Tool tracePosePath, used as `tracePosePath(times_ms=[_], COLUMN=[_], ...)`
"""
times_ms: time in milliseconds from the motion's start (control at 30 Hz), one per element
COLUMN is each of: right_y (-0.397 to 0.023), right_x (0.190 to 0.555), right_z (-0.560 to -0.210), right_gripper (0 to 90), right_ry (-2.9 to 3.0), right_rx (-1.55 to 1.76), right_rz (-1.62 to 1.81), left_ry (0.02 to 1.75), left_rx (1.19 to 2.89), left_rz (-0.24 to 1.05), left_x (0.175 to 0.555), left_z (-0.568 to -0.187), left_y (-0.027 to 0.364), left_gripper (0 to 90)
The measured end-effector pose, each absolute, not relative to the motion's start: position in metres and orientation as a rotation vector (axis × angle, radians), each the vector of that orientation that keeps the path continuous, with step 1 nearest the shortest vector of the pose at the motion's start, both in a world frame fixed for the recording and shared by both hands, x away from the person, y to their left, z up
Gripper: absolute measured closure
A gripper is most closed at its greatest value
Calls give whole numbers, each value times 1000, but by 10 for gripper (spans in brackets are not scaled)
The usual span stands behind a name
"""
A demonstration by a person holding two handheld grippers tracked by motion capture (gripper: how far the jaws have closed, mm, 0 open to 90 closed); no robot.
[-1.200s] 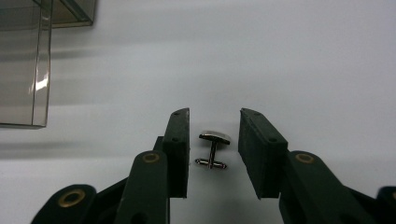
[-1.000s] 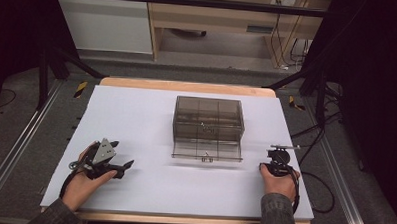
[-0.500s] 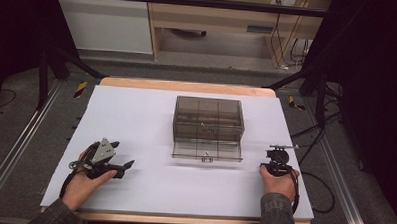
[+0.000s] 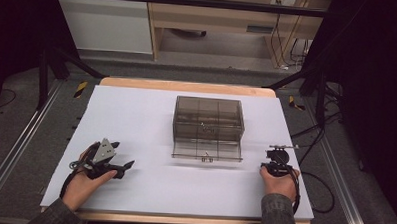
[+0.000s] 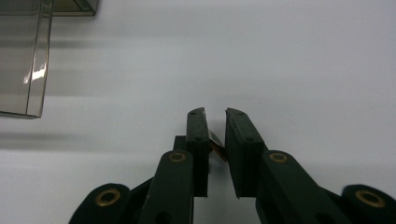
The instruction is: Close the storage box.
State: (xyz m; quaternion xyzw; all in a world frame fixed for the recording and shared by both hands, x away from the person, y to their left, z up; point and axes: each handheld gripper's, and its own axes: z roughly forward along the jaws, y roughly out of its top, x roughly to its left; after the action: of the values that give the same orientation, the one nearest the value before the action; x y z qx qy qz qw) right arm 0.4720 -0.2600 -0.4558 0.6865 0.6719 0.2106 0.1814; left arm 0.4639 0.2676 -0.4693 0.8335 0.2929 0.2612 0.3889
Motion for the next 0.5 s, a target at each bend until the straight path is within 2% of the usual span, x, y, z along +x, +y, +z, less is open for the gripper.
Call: tracePosePath(times_ms=[200,500], right_y=[-261,-261], right_x=[471,470], right_z=[-454,-454], right_gripper=[877,887], right_ry=[1898,1901], right_rx=[1920,1895], right_rz=[598,590], left_ry=[743,743], left_rx=[2121,2122], left_rz=[665,663], left_x=[464,464], left_z=[-469,-470], left_y=[267,267], left_gripper=[151,151])
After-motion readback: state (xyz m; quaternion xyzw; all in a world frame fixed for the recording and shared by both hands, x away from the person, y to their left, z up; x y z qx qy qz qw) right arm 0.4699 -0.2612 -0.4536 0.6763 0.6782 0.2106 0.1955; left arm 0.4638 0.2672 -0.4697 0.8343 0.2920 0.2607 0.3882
